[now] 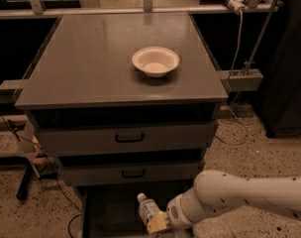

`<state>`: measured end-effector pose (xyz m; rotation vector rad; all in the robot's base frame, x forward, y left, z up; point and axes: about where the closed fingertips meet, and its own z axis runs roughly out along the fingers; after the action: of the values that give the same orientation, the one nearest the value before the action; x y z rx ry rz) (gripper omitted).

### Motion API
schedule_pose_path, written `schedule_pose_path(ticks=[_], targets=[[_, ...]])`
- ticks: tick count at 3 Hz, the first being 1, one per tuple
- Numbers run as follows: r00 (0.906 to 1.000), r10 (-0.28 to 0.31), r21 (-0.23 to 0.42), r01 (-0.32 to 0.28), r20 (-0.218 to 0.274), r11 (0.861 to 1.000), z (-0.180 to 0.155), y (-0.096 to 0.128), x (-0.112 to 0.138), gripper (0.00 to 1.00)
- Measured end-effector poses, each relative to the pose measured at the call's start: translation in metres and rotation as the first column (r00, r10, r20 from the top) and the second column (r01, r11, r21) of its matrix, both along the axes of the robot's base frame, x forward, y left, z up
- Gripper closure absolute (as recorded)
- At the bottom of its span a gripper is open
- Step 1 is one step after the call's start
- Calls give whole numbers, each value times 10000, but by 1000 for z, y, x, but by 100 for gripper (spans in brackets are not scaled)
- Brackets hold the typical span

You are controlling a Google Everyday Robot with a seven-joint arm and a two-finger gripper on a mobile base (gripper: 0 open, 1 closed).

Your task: Place blue plastic bottle into bottom drawer

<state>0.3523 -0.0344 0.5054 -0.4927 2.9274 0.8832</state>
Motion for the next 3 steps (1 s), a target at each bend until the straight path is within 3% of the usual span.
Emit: schedule_pose_path(ticks=[1,3], targets=[[9968,-49,522,91,-797,9986,-36,19,-11,100],[9920,-124,854,232,-1254,9961,-51,21,-17,100]])
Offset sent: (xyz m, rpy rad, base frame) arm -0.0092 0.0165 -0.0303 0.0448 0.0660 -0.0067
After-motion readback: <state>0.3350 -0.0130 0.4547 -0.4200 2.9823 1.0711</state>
